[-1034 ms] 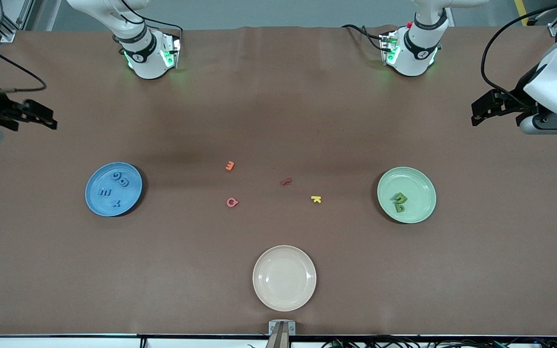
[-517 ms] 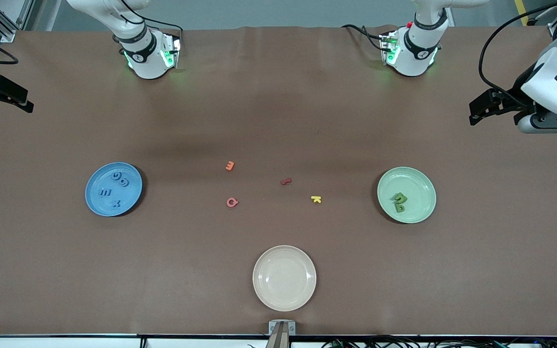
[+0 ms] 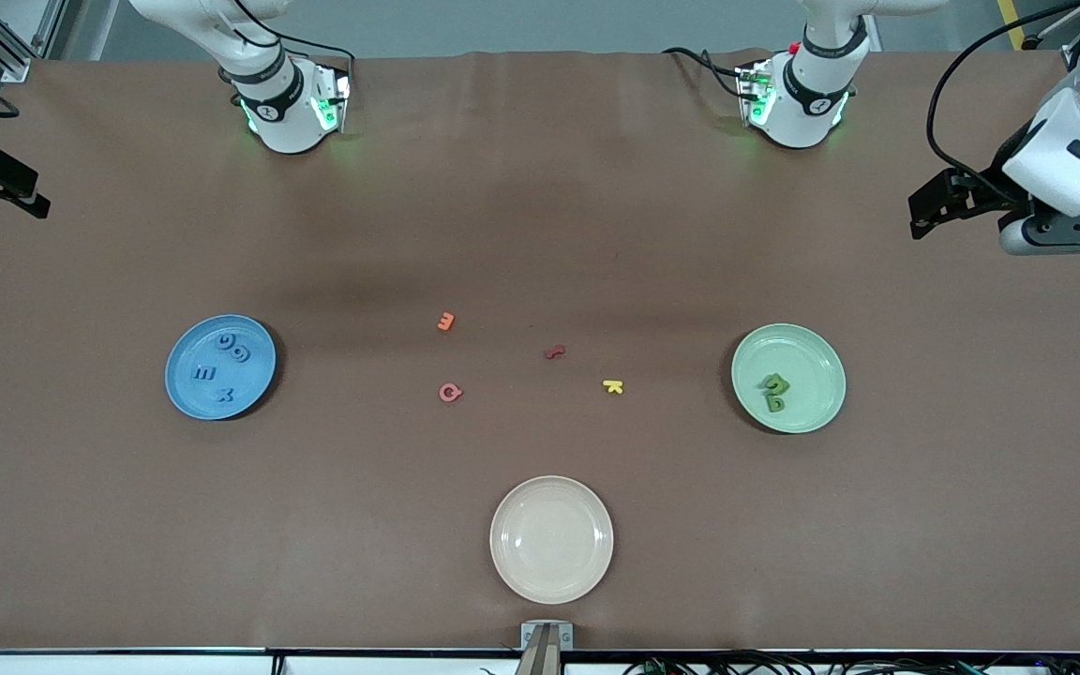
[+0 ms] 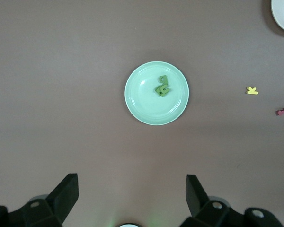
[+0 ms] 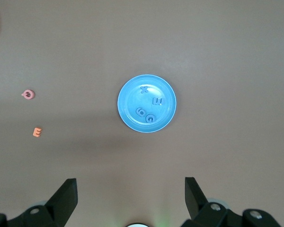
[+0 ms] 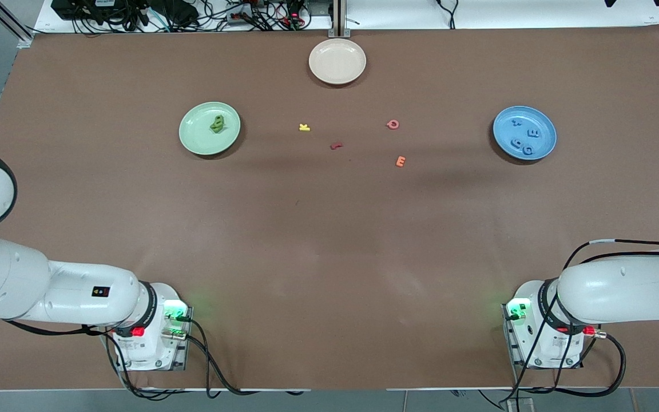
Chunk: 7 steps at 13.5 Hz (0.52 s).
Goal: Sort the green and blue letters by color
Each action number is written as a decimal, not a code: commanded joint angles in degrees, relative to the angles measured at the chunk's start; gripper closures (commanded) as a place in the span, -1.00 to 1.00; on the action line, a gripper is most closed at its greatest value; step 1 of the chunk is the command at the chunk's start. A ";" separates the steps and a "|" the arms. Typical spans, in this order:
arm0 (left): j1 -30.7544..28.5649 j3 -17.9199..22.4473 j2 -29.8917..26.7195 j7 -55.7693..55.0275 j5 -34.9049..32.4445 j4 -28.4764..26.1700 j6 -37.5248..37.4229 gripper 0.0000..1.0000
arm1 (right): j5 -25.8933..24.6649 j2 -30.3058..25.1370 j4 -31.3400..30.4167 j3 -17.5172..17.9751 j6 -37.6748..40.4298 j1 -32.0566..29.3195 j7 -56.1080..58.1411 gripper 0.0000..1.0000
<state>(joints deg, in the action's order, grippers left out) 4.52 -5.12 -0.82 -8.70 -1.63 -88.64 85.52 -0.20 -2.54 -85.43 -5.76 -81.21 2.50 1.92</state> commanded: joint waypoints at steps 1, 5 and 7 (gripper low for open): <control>-0.57 -0.33 -2.17 0.17 -1.09 -0.84 -0.44 -0.99 | -0.58 0.96 1.76 0.14 0.53 0.04 -0.08 -1.00; -0.57 0.02 -1.73 0.17 -1.09 0.74 0.00 -0.99 | -0.68 1.83 2.38 0.23 0.53 0.22 -0.34 -1.00; -0.57 0.11 -1.46 0.17 -1.09 1.36 -0.09 -0.99 | -0.68 2.01 2.99 0.23 0.53 0.13 -0.08 -1.00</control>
<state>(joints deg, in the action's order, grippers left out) 4.19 -4.90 -1.96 -8.70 -1.81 -88.00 85.58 -0.21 -1.79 -84.97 -5.67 -81.34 2.53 1.93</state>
